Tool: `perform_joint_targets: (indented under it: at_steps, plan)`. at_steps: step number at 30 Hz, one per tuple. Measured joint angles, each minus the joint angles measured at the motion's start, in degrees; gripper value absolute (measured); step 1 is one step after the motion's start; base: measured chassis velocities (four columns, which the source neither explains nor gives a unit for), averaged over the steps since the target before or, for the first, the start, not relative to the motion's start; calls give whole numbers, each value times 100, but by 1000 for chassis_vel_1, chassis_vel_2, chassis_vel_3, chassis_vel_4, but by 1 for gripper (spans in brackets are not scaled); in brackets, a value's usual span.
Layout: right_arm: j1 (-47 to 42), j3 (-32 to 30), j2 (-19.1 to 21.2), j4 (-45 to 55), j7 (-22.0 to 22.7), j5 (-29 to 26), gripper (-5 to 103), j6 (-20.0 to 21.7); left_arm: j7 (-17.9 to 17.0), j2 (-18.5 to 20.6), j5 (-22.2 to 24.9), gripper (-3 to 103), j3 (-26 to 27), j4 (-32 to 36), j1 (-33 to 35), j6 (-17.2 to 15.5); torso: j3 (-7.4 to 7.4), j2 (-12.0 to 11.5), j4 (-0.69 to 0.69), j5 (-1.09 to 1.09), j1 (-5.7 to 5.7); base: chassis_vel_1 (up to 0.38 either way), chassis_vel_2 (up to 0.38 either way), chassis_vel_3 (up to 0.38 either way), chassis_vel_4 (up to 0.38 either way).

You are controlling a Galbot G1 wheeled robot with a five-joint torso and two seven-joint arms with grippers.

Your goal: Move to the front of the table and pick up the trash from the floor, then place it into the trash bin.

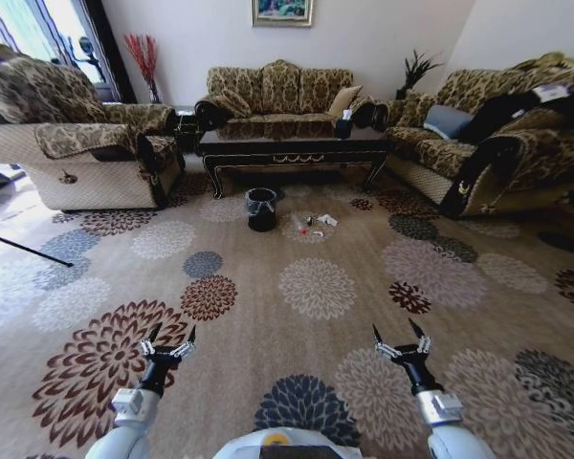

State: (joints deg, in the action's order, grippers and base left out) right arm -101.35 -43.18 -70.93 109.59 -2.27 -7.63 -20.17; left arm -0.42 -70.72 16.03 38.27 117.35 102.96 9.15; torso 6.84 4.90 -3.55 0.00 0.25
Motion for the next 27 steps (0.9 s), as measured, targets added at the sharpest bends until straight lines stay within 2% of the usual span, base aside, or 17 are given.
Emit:
perform_joint_targets:
  at_steps: [21,27]
  plan:
    - [-31,0,-65,55,30,36,100,3,-27,27,18,100,32,-1,-46,-11,-449,-480,0,0,-23,0,0,0,0]
    - [-28,12,-67,59,24,1,100,-27,-73,8,24,100,33,-24,-39,-14,-520,-492,0,-1,-24,0,0,0,0]
